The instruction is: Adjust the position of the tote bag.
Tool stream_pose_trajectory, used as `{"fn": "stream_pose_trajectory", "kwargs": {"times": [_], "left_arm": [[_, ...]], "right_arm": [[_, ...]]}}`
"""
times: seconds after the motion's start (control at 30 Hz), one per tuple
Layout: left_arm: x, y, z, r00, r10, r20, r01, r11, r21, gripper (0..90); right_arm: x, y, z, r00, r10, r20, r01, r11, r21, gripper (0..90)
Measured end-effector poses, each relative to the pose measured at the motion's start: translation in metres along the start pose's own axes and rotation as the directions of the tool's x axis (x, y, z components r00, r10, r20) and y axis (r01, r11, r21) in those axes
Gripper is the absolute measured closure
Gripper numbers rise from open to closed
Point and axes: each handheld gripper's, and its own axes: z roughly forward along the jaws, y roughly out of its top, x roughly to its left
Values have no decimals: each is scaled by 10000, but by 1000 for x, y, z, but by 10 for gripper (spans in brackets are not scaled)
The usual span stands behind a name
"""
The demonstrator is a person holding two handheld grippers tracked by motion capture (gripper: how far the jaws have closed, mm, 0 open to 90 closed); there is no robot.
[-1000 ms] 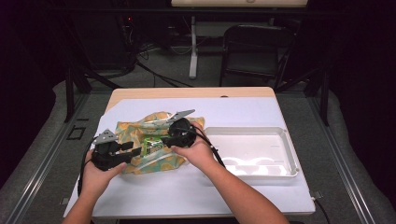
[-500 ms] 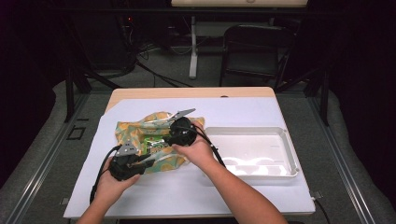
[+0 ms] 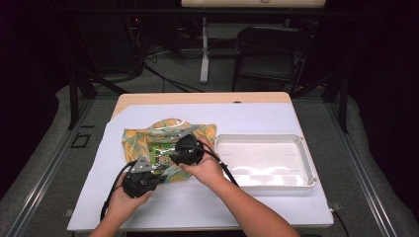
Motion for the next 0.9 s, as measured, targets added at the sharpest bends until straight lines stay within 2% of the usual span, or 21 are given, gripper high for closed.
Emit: {"fn": "stream_pose_trajectory", "kwargs": {"times": [0.07, 0.17, 0.43, 0.77, 0.9], "left_arm": [[0, -2, 3, 10000, 8, -52, -8, 10000, 15, 873], [-1, -3, 6, 10000, 44, 76, -46, 9997, 244, 871], [-3, -5, 14, 9996, 250, 136, -258, 9975, 655, 871], [-5, -10, 22, 9994, 224, 268, -249, 9950, 969, 867], [-4, -11, 25, 9991, 252, 329, -288, 9931, 1135, 866]], "right_arm": [[1, -3, 0, 9999, -105, 13, 105, 9999, 111, 676], [3, -9, -2, 9995, -136, 284, 133, 9999, 78, 696], [2, -23, -4, 9995, 150, 269, -157, 9996, 231, 717], [2, -38, -3, 9990, 352, 263, -359, 9990, 280, 721], [2, -44, -2, 9992, 309, 253, -321, 9982, 499, 721]]}}
